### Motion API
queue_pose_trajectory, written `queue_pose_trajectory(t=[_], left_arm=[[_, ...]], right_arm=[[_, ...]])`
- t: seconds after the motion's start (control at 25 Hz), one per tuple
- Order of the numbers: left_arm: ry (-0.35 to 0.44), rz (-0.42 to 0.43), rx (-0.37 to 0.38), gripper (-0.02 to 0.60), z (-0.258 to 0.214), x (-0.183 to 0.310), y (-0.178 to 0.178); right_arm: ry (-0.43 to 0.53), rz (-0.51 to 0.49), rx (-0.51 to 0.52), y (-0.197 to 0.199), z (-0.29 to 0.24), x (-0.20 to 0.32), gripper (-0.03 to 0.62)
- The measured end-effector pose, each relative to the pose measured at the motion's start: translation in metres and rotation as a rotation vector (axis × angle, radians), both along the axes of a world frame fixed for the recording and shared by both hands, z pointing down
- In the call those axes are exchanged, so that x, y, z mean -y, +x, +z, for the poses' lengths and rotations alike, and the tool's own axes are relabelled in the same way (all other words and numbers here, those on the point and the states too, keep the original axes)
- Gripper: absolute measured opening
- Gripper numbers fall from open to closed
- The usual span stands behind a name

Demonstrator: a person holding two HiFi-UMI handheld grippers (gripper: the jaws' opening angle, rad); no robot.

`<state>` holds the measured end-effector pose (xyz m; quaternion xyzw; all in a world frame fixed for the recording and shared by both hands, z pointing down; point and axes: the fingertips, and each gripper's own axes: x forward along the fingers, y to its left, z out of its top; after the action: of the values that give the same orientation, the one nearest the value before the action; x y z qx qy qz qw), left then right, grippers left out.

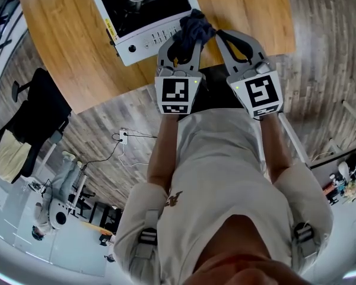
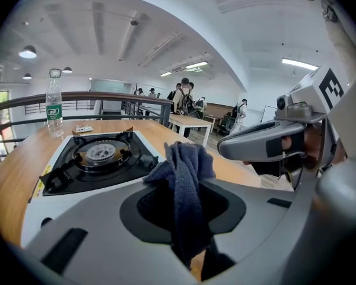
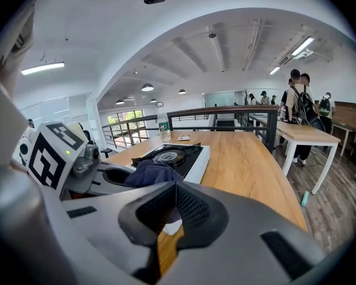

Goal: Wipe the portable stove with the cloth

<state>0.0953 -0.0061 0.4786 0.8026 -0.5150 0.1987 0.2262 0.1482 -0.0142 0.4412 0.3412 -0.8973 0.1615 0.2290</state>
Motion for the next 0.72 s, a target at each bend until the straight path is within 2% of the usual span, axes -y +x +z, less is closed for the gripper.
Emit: queue_pose_trajectory(t=[0.36,0.72], left_arm=[[-0.038,-0.017,0.058,0.114,0.012,0.005,-0.001],[-0.07,-0.029,0.052,0.114,0.01,0.004,-0.002]], right_arm=[[-0.03,-0.023,-0.005,-0.008,0.013,0.005,0.021],[-0.054,-0.051,-0.001,-0.011,0.011,0.006,0.021]])
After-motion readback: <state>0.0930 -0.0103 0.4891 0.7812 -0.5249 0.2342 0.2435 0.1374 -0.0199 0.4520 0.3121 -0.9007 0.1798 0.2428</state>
